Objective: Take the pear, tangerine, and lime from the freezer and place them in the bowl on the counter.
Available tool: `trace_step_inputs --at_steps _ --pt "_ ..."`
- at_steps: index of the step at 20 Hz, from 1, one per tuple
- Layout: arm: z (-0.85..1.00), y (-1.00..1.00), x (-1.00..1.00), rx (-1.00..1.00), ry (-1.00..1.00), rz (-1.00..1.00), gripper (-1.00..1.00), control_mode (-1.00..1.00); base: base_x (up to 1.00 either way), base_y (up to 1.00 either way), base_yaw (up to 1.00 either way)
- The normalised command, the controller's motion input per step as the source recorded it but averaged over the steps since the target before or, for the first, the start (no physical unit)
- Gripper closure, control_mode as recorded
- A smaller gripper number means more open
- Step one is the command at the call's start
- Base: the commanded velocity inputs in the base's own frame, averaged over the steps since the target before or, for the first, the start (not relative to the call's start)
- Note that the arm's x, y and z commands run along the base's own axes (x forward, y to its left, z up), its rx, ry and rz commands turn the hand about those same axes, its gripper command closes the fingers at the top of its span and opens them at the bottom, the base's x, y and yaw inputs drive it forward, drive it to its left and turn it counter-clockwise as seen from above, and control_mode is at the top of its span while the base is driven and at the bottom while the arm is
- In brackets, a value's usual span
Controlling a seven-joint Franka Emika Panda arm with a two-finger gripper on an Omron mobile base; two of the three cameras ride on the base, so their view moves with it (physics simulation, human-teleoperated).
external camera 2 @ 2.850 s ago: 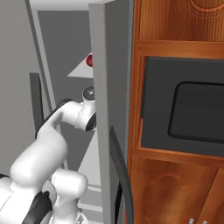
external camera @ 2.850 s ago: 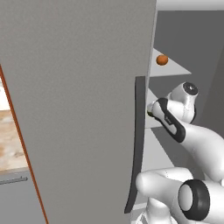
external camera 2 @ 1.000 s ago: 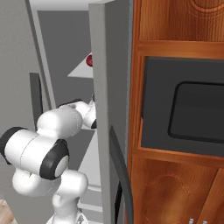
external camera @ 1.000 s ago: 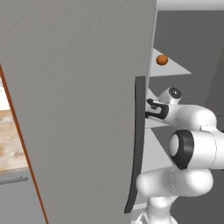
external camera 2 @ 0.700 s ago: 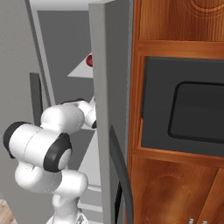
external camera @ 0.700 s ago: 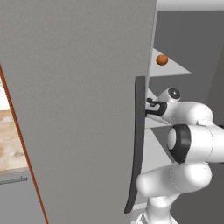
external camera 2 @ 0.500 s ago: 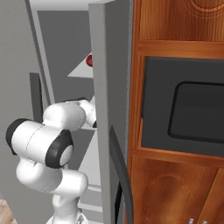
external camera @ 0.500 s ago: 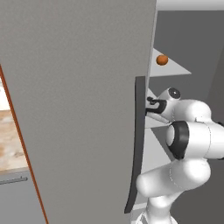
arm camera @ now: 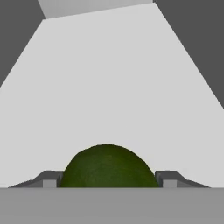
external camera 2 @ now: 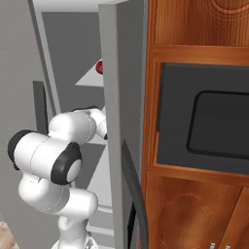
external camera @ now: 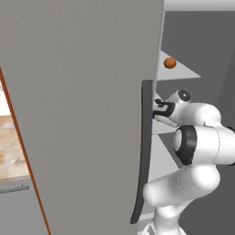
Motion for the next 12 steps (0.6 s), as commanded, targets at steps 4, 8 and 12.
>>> trace_step_inputs --at_steps 4,8,12 --pt "0.16 -0.02 -0.60 0.00 0.00 -0.03 1.00 -1.00 0.00 0.00 0.00" --pt "0.36 0.00 -0.73 0.00 0.02 -0.05 1.00 -1.00 0.00 0.00 0.00" --pt "0.52 0.01 -0.69 0.00 0.04 -0.06 1.00 -1.00 0.00 0.00 0.00"
